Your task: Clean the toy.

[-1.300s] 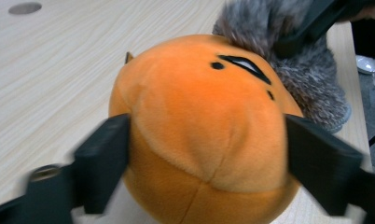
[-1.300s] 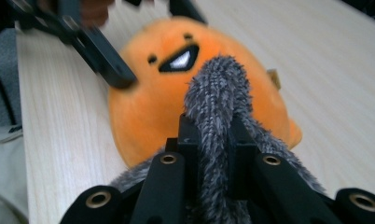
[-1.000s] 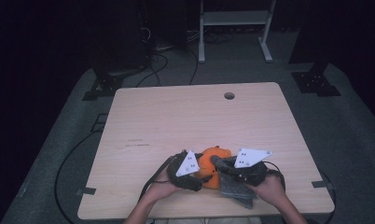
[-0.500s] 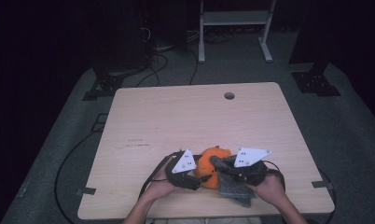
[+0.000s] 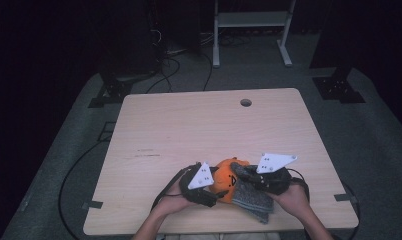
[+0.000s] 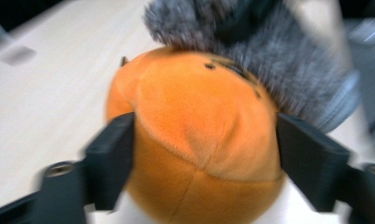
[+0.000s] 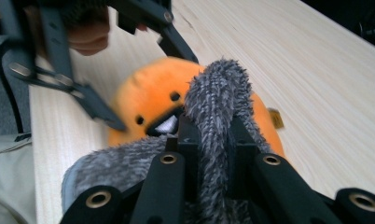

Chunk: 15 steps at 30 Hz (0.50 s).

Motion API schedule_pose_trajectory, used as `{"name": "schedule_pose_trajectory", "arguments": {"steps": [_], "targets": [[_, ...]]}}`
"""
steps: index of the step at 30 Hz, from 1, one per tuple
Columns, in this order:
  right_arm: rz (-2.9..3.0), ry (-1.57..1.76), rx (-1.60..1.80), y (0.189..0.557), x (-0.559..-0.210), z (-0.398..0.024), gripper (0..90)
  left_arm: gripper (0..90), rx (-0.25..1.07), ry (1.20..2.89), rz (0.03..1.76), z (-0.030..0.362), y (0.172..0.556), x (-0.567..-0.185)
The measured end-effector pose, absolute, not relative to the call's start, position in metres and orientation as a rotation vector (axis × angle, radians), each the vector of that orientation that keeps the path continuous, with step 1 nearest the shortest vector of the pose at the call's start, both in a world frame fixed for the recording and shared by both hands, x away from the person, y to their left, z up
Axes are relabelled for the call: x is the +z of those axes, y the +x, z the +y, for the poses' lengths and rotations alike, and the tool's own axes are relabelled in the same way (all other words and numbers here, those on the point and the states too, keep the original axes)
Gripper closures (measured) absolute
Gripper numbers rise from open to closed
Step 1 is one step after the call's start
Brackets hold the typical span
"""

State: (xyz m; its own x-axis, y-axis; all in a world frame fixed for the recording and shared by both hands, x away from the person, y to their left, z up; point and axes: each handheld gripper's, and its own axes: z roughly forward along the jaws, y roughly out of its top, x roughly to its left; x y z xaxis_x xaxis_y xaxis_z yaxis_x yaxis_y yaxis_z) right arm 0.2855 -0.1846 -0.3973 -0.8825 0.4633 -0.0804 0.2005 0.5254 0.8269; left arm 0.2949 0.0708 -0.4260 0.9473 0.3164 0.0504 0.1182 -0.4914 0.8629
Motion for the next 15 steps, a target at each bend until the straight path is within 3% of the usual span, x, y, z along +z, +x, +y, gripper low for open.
{"name": "schedule_pose_trajectory", "arguments": {"steps": [3,5,10,12,15], "targets": [[2.496,0.502,1.279,0.28,-0.399,-0.172,78.9,16.0,0.098,1.974,0.45,0.079,0.308,-0.423],[2.52,0.461,1.28,0.277,-0.4,-0.165,78.8,29.2,0.163,2.003,0.451,0.083,0.308,-0.426],[2.532,0.518,1.201,0.285,-0.406,-0.18,78.9,36.4,0.185,2.017,0.475,0.095,0.311,-0.432],[2.55,0.589,1.202,0.292,-0.412,-0.19,78.9,33.3,0.157,1.988,0.511,0.095,0.313,-0.433],[2.553,0.588,1.234,0.291,-0.412,-0.189,78.7,16.1,0.147,2.007,0.545,0.085,0.314,-0.428]]}}
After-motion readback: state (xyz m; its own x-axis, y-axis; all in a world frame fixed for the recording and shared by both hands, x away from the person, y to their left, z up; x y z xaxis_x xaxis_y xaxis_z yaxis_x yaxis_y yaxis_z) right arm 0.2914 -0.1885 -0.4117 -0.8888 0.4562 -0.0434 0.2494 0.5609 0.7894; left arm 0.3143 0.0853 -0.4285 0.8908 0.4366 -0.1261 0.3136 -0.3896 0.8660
